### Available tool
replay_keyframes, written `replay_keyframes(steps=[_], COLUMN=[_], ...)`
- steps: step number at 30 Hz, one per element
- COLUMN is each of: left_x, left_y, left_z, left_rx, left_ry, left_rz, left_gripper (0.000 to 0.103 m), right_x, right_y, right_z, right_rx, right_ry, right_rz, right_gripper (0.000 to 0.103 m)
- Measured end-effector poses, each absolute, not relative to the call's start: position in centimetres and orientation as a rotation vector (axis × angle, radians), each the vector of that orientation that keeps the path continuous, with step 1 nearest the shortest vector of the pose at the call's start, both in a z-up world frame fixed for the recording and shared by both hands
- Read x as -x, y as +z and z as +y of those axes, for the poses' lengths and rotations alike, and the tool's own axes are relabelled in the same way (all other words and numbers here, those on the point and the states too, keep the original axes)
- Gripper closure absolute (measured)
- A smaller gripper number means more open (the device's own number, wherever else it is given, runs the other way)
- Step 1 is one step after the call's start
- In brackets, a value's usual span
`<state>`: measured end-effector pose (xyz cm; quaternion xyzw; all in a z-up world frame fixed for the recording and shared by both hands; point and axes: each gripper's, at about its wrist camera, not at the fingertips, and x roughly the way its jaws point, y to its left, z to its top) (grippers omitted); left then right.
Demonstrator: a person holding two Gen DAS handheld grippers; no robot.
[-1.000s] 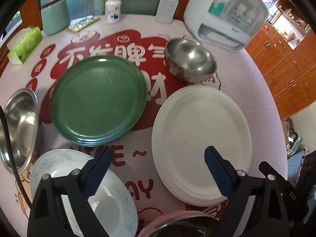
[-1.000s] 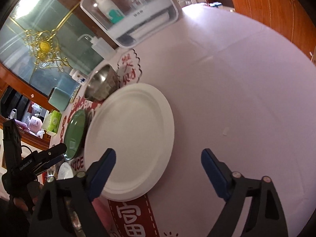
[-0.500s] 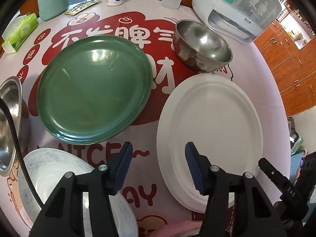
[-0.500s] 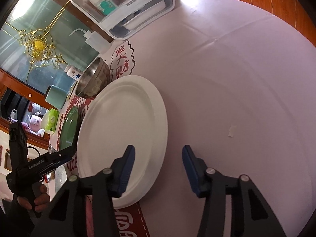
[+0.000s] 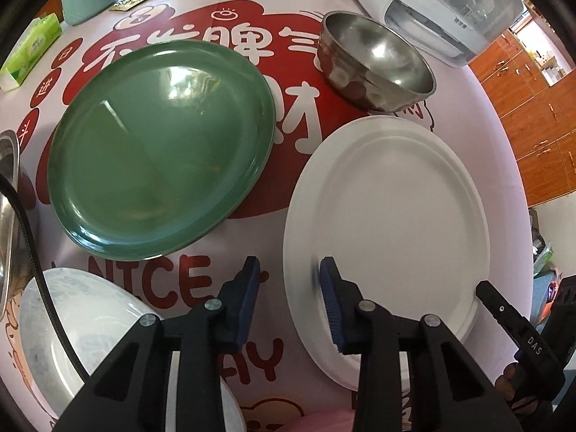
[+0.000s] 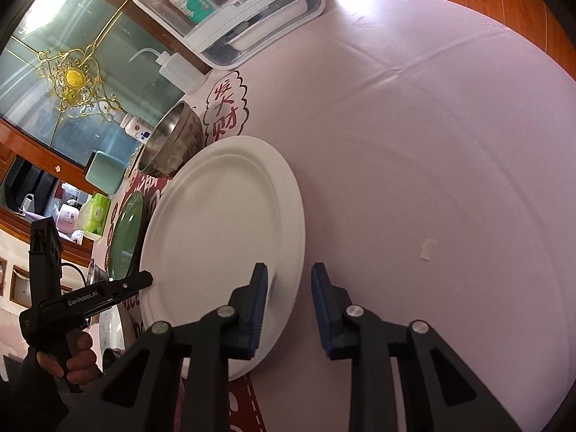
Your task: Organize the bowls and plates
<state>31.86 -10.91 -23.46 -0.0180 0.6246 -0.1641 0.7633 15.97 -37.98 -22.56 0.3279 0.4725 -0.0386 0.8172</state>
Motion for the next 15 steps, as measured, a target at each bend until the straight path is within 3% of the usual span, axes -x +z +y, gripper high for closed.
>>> replay_keyframes(steps=[5,8,15], left_x=[-31.84,-31.93,-31.95], left_y=[-23.63,-23.69,-23.65], left_z=[-11.23,-11.55,-11.62], left_rx=[0.032,0.024,0.037], left_ry=[-0.37,-0.371,-0.375], left_rz=[1.358,1.36,1.376], left_gripper=[0.076,0.077,0.083], right_x=[-16.08,-16.34,-16.38], right_y=[-22.59,-22.85,-22.77], right_z=[-38.0,-37.84,-37.53], right_rx=[-0.698,-0.712,-0.707], right_ry=[-0.062,-0.031,-0.026], right_rz=[1.009,1.02,1.021], right_gripper=[0.079,0.086,0.086])
